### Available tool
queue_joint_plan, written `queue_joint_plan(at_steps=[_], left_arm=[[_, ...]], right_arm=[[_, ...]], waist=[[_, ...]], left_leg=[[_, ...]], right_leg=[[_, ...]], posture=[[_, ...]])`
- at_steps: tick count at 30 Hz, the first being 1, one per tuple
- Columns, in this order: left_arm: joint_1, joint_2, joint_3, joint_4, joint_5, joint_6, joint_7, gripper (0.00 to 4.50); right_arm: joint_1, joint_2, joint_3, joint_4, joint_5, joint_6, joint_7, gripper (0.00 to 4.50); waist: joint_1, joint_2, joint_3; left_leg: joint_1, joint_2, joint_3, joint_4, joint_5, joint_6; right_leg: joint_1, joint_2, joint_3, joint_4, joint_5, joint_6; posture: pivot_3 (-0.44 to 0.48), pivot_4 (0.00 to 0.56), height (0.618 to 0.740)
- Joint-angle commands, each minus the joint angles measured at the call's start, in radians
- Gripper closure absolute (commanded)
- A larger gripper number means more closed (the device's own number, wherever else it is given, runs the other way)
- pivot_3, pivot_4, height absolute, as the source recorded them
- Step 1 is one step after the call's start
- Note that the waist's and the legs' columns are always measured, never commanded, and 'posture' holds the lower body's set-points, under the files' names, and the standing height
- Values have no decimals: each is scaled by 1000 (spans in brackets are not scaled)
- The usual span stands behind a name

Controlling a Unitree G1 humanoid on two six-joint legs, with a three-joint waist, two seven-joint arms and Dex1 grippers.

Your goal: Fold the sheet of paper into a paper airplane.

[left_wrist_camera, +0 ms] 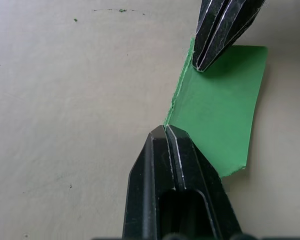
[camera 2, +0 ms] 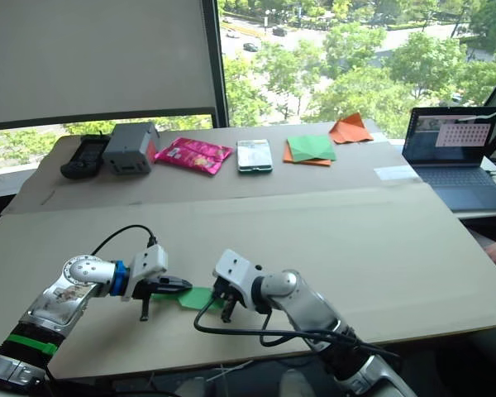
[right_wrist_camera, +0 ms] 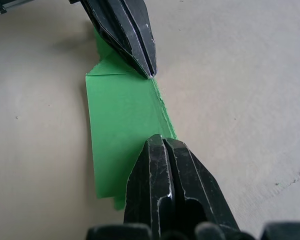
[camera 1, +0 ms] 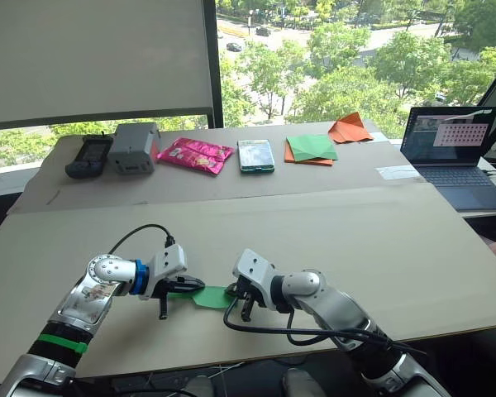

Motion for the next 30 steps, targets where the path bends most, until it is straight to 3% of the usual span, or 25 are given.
queue_joint_plan(at_steps=[1, 30], left_arm=[[64, 46, -17, 54, 53, 20, 0, 4500], [181, 119, 71, 67, 47, -11, 5, 4500]], right_arm=[[20, -28, 14, 35, -18, 64, -7, 4486], [11, -66, 82, 29, -42, 29, 17, 4486]], waist=[[-3, 0, 0], [-23, 2, -1]], left_leg=[[0, 0, 0, 0, 0, 0], [7, 1, 0, -1, -8, 4]], right_leg=[[0, 0, 0, 0, 0, 0], [-2, -1, 0, 0, 0, 0]], posture=[[0, 150, 732], [0, 150, 732]])
